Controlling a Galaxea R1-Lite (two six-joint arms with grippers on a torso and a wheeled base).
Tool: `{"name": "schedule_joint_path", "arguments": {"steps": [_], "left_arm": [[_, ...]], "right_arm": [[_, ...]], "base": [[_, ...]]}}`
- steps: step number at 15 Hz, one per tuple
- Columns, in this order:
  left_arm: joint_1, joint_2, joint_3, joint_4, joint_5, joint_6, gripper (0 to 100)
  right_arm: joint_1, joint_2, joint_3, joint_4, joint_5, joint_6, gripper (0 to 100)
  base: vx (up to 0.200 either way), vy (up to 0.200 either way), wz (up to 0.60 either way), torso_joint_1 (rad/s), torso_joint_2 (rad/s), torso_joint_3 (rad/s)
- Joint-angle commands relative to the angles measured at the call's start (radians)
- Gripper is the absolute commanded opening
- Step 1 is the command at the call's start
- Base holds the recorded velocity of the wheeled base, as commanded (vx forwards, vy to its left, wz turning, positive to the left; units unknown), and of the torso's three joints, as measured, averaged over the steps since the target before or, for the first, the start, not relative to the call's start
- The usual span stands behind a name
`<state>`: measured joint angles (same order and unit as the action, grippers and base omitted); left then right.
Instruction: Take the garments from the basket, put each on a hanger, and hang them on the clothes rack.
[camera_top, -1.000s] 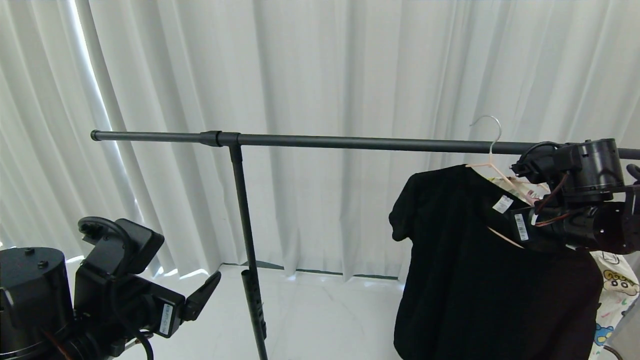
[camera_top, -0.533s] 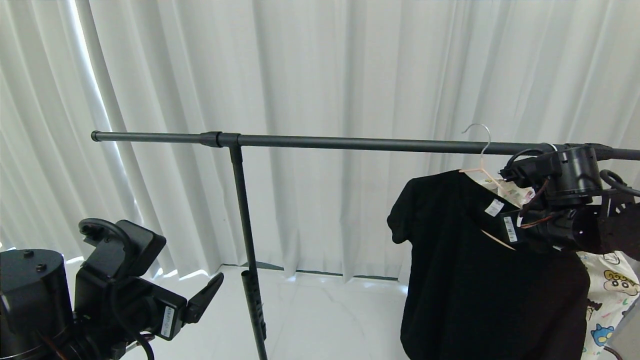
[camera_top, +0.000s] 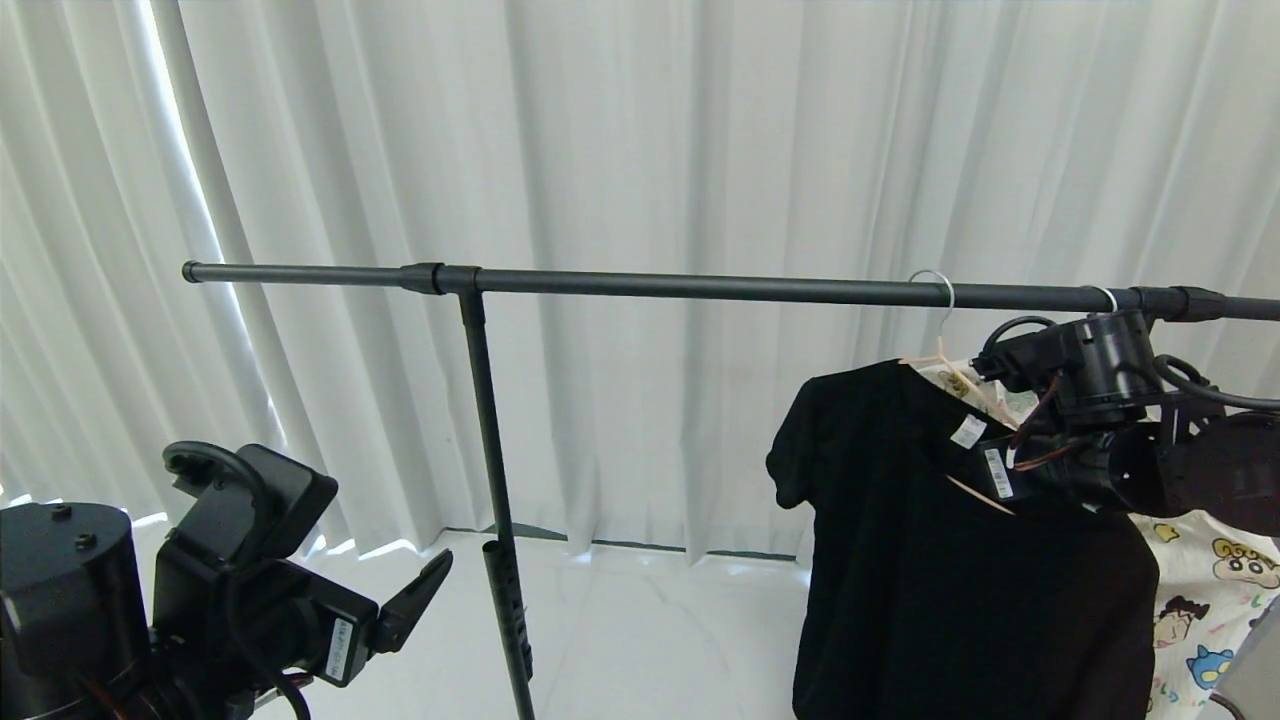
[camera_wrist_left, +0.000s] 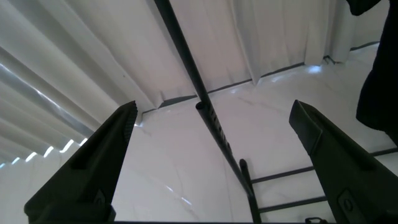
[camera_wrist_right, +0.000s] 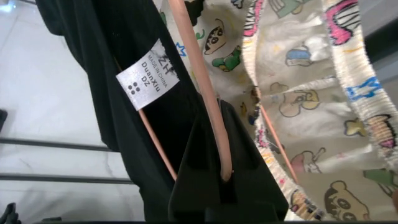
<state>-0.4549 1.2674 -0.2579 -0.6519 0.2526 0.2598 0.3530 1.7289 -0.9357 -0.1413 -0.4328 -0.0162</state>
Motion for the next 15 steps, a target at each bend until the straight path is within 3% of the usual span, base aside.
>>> {"name": "schedule_joint_path", "arguments": {"steps": [1,2,3,7,12,15], "left_arm": [[0.001,0.000,0.002,0.000,0.001,-0.001,100],[0.001,0.000,0.002,0.000,0.001,-0.001,100],[0.001,0.000,0.002,0.000,0.001,-0.001,100],[0.001,0.000,0.002,0.000,0.001,-0.001,100],[0.018,0.000,0.000,0.000,0.056,-0.001,100],[0.079,-0.005,-0.004,0.000,0.073,-0.001,100]], "right_arm": [[0.003,0.003,0.000,0.000,0.000,-0.001,0],[0.003,0.003,-0.002,0.000,0.000,-0.001,0],[0.008,0.001,0.000,-0.001,0.000,0.001,100],[0.026,-0.040,0.005,0.000,0.006,0.004,100],[0.054,-0.255,0.006,0.048,0.028,0.004,100],[0.004,-0.425,0.034,0.184,0.020,-0.053,100]], "base": [[0.000,0.000,0.00,0.000,0.00,0.000],[0.000,0.000,0.00,0.000,0.00,0.000],[0.000,0.000,0.00,0.000,0.00,0.000],[0.000,0.000,0.00,0.000,0.00,0.000],[0.000,0.000,0.00,0.000,0.00,0.000],[0.000,0.000,0.00,0.000,0.00,0.000]]}}
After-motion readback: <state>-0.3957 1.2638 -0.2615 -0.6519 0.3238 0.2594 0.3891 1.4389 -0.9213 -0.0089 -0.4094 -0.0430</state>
